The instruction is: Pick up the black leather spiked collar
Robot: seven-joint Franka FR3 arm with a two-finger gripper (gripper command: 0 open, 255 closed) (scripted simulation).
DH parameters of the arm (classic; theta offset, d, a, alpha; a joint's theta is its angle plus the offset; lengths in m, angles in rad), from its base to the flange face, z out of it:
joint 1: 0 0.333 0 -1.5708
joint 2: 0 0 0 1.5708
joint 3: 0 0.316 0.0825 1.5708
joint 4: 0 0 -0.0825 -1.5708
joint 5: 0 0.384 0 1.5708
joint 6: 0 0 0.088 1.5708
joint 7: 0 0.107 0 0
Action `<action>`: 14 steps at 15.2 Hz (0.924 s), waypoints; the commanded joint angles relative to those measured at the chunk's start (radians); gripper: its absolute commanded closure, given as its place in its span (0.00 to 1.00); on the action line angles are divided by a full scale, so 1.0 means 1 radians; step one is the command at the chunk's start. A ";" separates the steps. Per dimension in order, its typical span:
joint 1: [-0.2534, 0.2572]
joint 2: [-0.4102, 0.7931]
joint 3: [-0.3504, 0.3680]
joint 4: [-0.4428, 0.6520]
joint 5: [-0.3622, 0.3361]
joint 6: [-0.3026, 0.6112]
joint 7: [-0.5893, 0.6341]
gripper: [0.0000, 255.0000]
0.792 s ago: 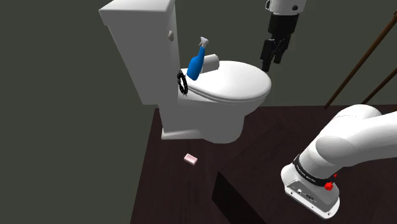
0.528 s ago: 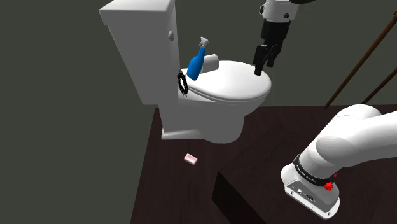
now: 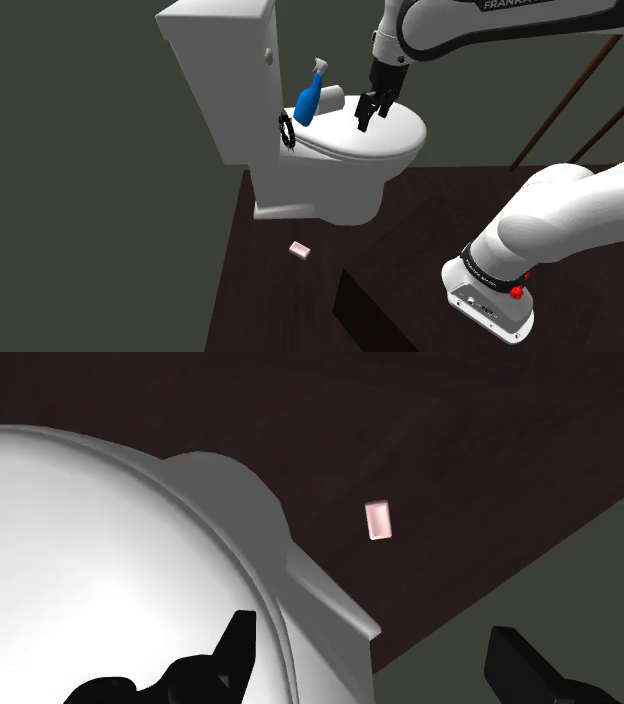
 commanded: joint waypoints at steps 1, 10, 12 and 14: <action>0.002 0.048 0.025 -0.004 0.000 0.098 0.021 0.00; -0.026 0.314 0.145 0.048 -0.088 0.489 0.161 0.00; -0.042 0.382 0.174 0.078 -0.140 0.562 0.212 0.00; -0.060 0.452 0.202 0.116 -0.210 0.628 0.276 0.00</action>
